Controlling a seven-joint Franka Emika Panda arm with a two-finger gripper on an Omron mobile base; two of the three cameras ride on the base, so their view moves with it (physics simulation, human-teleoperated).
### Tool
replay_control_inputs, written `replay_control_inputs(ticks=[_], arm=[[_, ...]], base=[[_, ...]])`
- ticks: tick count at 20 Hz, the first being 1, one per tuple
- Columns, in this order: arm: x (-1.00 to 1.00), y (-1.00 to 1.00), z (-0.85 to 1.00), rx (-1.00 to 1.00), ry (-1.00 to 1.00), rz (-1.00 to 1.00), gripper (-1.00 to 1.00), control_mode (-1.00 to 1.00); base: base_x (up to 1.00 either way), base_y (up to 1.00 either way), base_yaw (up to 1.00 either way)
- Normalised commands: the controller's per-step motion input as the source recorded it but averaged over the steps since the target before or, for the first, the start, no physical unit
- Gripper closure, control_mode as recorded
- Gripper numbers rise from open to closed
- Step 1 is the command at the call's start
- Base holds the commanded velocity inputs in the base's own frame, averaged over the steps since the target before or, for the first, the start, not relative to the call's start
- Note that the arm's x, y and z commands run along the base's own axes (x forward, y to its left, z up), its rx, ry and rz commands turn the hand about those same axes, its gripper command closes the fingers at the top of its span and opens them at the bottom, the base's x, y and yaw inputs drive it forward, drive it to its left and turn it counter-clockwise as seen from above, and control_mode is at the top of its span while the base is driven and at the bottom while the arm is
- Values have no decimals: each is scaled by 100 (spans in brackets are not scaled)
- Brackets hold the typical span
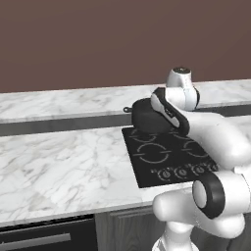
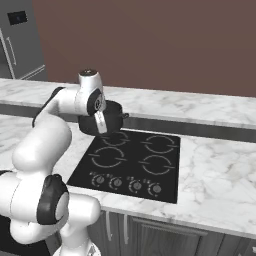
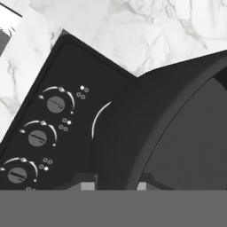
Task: Move the pot and pan from the stove into the sink.
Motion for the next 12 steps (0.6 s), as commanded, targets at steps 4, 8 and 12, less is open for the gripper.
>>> replay_control_inputs(ticks=[4, 8, 12], arm=[[-64, 0, 4, -1, -29, 14, 100, -100], [-66, 0, 1, -2, -27, 14, 100, -100], [-70, 1, -2, -4, -19, 15, 100, -100]], base=[[0, 0, 0], [0, 0, 0], [0, 0, 0]])
